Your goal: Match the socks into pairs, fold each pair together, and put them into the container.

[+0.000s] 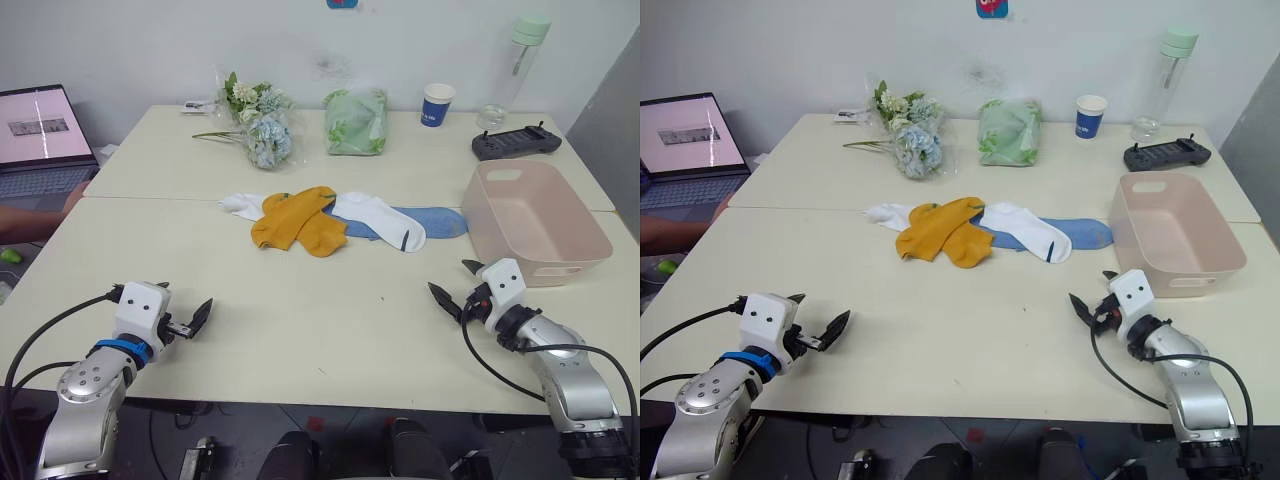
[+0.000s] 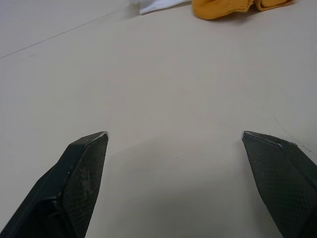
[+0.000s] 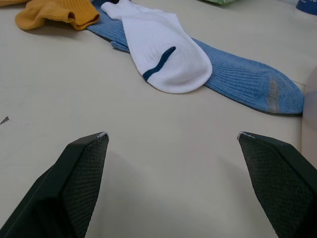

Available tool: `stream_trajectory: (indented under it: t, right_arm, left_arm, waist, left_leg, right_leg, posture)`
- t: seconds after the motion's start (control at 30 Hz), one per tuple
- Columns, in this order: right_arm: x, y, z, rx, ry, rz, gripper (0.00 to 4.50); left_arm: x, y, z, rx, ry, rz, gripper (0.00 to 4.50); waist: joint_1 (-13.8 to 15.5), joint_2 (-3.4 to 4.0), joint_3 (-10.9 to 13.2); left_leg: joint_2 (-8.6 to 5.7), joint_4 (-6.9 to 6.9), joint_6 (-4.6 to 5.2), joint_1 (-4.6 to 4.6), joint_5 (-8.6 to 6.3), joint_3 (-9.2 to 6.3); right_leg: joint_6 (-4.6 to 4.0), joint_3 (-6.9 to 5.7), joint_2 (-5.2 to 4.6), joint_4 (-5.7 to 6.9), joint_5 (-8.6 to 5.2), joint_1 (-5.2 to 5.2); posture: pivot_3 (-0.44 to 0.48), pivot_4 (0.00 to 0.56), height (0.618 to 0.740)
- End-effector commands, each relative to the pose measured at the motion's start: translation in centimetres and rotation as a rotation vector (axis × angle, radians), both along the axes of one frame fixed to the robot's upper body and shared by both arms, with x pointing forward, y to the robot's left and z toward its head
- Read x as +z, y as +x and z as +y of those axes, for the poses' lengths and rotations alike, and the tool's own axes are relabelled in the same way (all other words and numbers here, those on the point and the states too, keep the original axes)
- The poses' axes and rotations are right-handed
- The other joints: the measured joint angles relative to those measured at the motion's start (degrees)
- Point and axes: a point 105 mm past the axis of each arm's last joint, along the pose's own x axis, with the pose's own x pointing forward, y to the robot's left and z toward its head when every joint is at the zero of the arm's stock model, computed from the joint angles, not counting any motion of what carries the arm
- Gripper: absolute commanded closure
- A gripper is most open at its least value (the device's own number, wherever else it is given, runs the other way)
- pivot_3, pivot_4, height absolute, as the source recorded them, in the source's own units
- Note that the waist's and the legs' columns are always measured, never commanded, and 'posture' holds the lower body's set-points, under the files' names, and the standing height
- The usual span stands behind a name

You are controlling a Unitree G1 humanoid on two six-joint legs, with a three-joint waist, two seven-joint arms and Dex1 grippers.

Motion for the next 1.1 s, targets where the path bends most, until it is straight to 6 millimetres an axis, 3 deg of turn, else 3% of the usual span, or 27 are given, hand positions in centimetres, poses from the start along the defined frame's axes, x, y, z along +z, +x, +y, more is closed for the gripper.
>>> stream_trajectory:
  t: [0.03, 0.87, 1.03, 1.1]
  right_arm:
    - [1.3, -0.1, 0.1, 0.023, -0.019, -0.048, 0.01]
    - [1.5, 0.2, 0.3, 0.064, -0.038, -0.058, 0.01]
    - [2.4, 0.9, 1.9, 0.141, -0.009, -0.07, 0.01]
    - [3.4, 1.0, 3.8, 0.244, 0.004, -0.081, 0.01]
  left_arm:
    - [0.9, 0.0, 0.4, 0.004, 0.017, -0.042, 0.0]
    - [1.5, 0.1, 0.1, -0.009, 0.008, -0.089, 0.0]
    - [1.9, -0.1, -0.1, -0.012, -0.053, -0.093, 0.0]
    - [1.5, -0.7, -0.4, -0.006, -0.088, -0.082, 0.0]
  waist:
    - [0.0, 0.0, 0.0]
    - [-0.01, 0.0, 0.0]
    - [-0.06, 0.0, 0.0]
    - [-0.32, 0.0, 0.0]
  left_leg:
    - [0.0, 0.0, 0.0, 0.0, 0.0, 0.0]
    - [0.0, 0.0, 0.0, 0.0, 0.0, 0.0]
    - [0.0, 0.01, 0.0, 0.01, 0.0, 0.01]
    - [0.01, 0.0, 0.0, 0.01, 0.0, 0.01]
  right_leg:
    - [0.0, 0.0, 0.0, 0.0, 0.0, 0.0]
    - [0.0, 0.0, 0.0, 0.0, 0.0, 0.0]
    - [0.0, 0.0, 0.0, 0.02, 0.0, 0.0]
    - [0.0, 0.01, 0.0, 0.02, 0.0, -0.01]
  posture:
    - [0.0, 0.15, 0.74]
    - [0.0, 0.15, 0.74]
    - [0.0, 0.15, 0.74]
    - [0.0, 0.15, 0.74]
